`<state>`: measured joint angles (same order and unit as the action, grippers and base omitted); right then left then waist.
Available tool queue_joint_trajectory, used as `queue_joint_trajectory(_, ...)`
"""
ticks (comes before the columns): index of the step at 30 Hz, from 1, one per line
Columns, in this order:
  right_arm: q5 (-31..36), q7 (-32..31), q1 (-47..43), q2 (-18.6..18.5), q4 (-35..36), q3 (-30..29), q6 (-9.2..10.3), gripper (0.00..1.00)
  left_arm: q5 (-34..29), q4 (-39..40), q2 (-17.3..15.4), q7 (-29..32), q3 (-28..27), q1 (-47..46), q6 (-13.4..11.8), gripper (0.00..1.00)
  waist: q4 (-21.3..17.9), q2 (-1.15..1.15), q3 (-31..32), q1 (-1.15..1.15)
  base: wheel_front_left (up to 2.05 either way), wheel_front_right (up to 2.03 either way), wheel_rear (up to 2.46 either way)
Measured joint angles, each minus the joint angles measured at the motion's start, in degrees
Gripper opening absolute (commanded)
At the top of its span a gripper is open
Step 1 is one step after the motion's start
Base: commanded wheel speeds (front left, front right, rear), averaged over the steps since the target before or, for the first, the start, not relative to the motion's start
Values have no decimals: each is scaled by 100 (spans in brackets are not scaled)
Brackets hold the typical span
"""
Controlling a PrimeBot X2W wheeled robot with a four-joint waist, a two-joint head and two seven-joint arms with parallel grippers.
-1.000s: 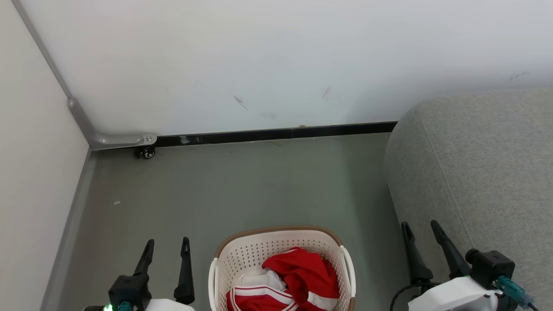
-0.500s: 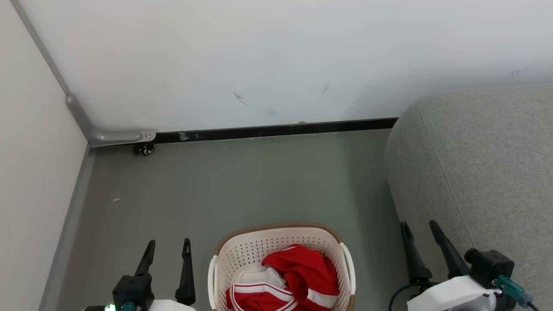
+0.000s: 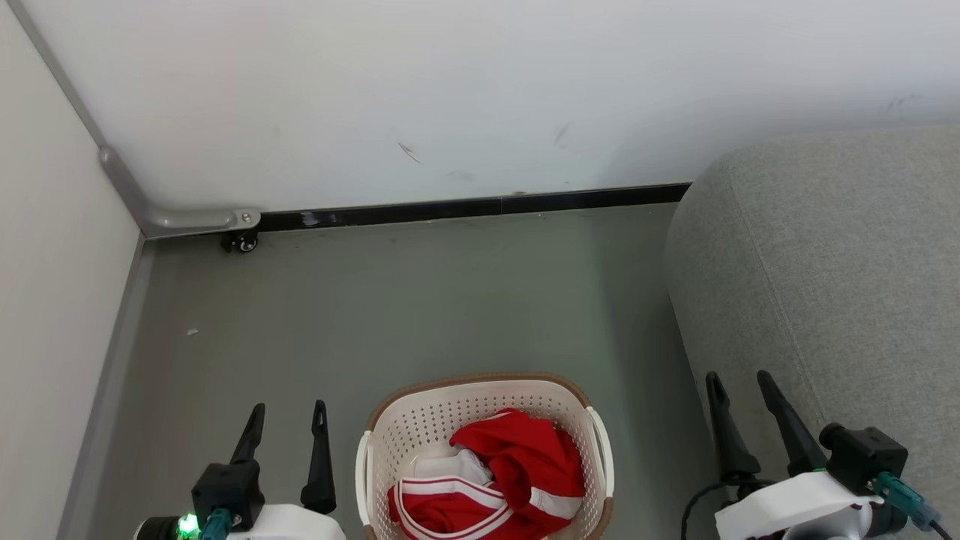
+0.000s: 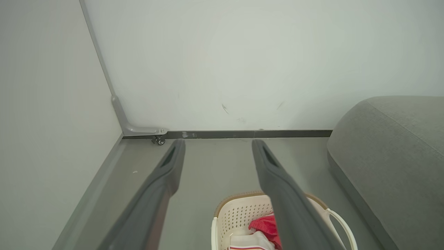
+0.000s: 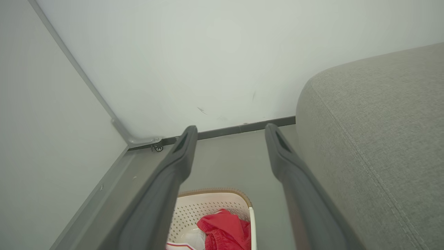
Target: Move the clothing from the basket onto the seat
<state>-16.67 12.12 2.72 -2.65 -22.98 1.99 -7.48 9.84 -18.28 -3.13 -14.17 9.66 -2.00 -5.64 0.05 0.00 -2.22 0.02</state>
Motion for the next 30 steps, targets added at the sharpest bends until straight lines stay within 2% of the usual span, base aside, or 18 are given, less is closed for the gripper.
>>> queue_joint_trajectory(15,112,56,103,1,296,-198,0,100,-175,-488,-11,0,246,-508,122,100,-177,0,-470,0,0,0,0)
queue_joint_trajectory(30,135,105,425,1,615,-170,0,100,-472,-1015,-102,0,472,-1071,311,100,-462,0,-1210,0,0,0,0)
